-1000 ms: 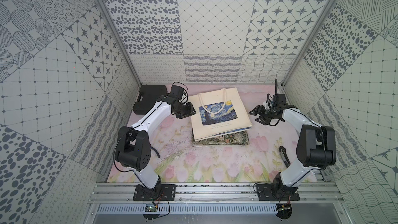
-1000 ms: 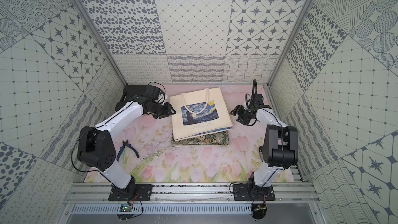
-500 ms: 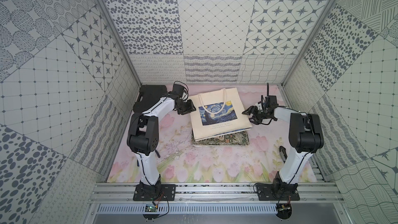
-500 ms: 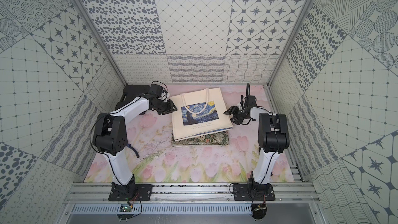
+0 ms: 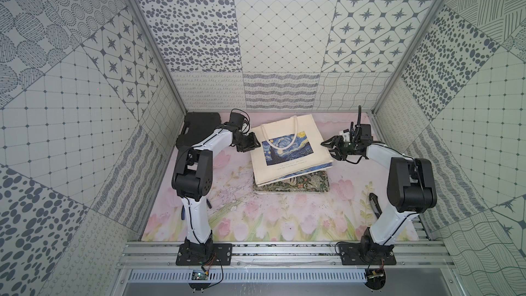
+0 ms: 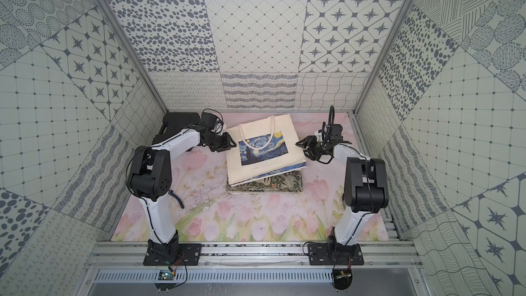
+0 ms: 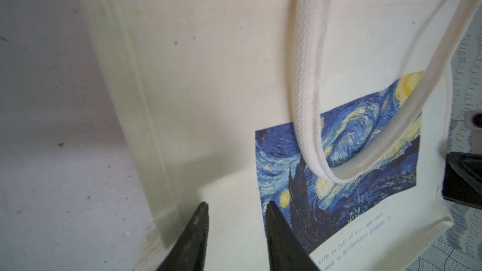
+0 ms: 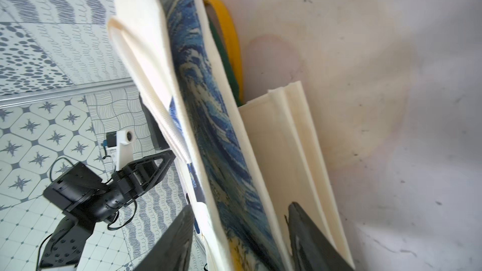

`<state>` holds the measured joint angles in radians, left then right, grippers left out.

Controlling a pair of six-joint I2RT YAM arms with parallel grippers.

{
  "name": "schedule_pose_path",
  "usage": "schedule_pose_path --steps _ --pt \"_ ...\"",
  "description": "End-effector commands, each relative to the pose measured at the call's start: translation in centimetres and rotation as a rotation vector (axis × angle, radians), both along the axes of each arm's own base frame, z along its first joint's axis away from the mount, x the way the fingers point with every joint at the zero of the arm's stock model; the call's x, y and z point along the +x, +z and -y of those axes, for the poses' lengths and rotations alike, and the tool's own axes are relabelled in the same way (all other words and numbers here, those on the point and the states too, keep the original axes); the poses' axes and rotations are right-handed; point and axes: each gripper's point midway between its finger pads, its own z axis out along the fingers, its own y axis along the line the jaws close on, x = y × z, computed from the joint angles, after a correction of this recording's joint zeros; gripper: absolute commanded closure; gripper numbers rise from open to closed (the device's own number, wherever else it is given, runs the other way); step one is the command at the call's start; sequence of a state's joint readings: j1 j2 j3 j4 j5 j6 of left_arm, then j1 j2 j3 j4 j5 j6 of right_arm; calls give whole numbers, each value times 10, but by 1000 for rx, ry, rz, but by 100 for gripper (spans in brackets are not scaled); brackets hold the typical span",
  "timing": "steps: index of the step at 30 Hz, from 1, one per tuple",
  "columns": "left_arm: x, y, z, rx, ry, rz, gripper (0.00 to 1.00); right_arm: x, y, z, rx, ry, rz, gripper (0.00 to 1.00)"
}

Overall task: Put away the canvas bag
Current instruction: Adjust the canvas bag at the center of the board.

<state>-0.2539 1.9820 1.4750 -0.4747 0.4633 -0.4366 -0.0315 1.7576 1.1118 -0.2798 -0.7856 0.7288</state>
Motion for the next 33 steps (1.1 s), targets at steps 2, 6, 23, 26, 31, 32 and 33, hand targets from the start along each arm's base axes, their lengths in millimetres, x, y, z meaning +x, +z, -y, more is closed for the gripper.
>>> schedule_pose_path --steps 2,6,23,26,31,32,33 --pt "1 6 5 -35 -22 18 62 1 36 -16 40 33 76 42" --pt "0 8 6 -37 -23 21 62 0 37 -39 75 95 70 43" --pt "1 4 10 -70 -25 21 62 -16 43 -111 253 284 36 57" --pt "0 1 11 -71 -27 14 62 -24 37 -112 250 304 -6 56" --pt "0 -1 13 -85 -26 5 62 -45 49 -142 332 448 -3 52" --pt "0 -2 12 -86 -24 2 62 -48 52 -148 326 470 7 51" --pt "0 -2 12 -88 -22 3 62 -50 54 -152 312 488 14 50"
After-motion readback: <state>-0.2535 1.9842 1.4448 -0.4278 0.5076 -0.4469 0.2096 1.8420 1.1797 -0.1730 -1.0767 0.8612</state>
